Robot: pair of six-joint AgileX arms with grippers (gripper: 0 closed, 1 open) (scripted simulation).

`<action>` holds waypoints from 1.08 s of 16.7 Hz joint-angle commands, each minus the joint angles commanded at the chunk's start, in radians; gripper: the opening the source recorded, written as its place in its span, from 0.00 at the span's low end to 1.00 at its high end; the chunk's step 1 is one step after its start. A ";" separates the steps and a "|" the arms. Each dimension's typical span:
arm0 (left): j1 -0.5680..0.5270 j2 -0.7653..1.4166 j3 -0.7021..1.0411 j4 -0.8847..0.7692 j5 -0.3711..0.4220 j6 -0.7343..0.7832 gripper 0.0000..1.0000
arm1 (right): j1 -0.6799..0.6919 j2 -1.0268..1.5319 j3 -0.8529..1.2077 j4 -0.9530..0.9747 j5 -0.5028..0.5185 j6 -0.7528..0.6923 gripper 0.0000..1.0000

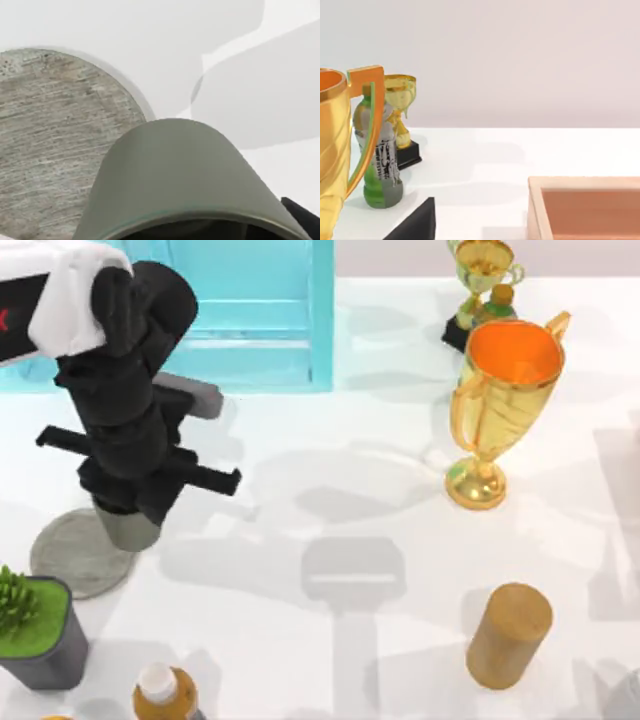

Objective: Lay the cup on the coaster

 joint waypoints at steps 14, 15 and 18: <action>0.155 -0.005 -0.049 0.074 0.012 -0.176 0.00 | 0.000 0.000 0.000 0.000 0.000 0.000 1.00; 0.159 0.007 -0.075 0.118 0.012 -0.174 0.00 | 0.000 0.000 0.000 0.000 0.000 0.000 1.00; 0.168 0.031 -0.134 0.196 0.013 -0.167 0.00 | 0.000 0.000 0.000 0.000 0.000 0.000 1.00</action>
